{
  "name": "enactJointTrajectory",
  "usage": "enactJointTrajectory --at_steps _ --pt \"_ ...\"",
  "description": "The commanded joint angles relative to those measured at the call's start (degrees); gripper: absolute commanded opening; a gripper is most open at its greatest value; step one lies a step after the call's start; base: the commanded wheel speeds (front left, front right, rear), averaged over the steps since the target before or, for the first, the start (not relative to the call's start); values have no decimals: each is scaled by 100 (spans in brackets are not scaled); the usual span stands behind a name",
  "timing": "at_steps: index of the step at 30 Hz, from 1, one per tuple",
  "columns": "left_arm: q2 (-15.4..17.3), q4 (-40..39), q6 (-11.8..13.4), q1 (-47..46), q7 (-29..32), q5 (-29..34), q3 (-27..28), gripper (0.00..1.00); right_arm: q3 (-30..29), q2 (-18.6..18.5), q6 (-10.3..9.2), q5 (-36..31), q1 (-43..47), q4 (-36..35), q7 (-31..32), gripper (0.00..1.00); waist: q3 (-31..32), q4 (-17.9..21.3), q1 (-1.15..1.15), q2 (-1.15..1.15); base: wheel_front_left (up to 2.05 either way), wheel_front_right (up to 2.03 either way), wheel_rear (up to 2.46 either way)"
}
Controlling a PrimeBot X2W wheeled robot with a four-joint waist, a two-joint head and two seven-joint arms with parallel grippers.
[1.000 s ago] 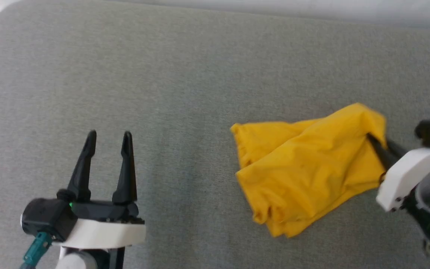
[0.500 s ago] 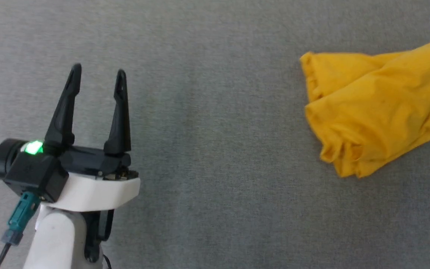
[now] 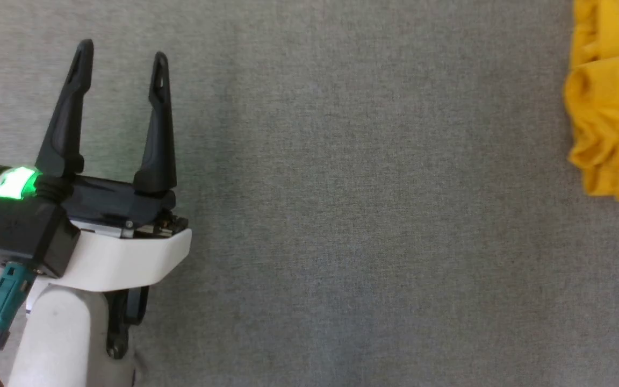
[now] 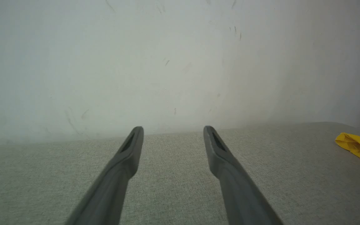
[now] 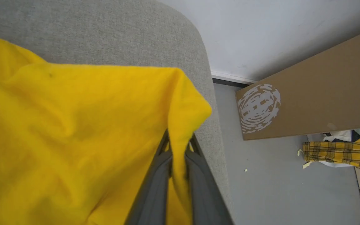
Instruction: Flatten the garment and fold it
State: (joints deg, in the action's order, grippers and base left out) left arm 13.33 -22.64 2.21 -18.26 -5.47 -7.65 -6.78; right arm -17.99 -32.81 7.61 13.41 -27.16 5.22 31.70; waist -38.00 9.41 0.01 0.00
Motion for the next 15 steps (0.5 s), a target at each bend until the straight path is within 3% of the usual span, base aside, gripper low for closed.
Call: enactJointTrajectory --at_steps 1,15 --pt "57 -45 43 -130 18 60 11 100 -23 -88 -12 -99 -173 94 -96 0 -320 164 -1 0 0 0 0" --pt "49 -211 131 -336 -28 107 -24 100 -54 -420 -12 -475 -795 1133 -589 0 -665 122 -1 0 0 0 0"
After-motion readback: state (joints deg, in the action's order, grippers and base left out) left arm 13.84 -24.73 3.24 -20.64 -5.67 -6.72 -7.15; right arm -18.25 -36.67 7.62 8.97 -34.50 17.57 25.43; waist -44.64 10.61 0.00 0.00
